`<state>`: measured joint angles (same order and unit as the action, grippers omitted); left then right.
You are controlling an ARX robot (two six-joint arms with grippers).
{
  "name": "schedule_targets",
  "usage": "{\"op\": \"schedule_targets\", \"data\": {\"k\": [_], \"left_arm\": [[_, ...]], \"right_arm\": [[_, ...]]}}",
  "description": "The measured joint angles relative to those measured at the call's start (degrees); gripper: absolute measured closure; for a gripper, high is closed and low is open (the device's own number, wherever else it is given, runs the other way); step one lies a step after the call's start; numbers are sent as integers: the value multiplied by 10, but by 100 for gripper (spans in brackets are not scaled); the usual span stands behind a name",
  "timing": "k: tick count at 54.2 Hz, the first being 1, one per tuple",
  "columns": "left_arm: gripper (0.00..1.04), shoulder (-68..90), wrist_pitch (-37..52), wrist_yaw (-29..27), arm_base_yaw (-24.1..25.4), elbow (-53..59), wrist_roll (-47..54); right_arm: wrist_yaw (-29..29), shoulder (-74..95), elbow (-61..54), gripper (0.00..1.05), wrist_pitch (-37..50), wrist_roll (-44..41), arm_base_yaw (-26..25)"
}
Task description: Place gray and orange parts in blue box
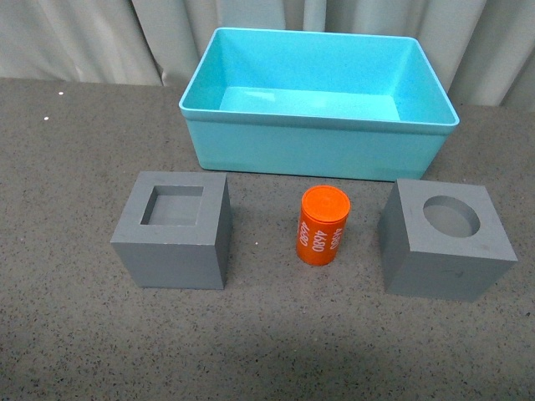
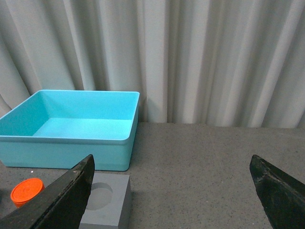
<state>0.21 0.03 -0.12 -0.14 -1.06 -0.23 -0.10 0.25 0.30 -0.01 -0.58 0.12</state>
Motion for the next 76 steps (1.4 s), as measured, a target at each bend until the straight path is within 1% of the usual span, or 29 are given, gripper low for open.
{"op": "schedule_targets", "data": {"k": [67,69,70,72,74,75,76], "left_arm": [[7,0,0,0,0,0,0],[7,0,0,0,0,0,0],[7,0,0,0,0,0,0],[7,0,0,0,0,0,0],[7,0,0,0,0,0,0],[7,0,0,0,0,0,0],[7,0,0,0,0,0,0]], "right_arm": [[0,0,0,10,0,0,0],[16,1,-1,10,6,-13,7],[56,3,-1,10,24,-40,15],[116,12,-1,10,49,-91,35],[147,18,0,10,54,-134,49],[155,29,0,10,54,-166,52],[155,34,0,10,53,-172,52]]}}
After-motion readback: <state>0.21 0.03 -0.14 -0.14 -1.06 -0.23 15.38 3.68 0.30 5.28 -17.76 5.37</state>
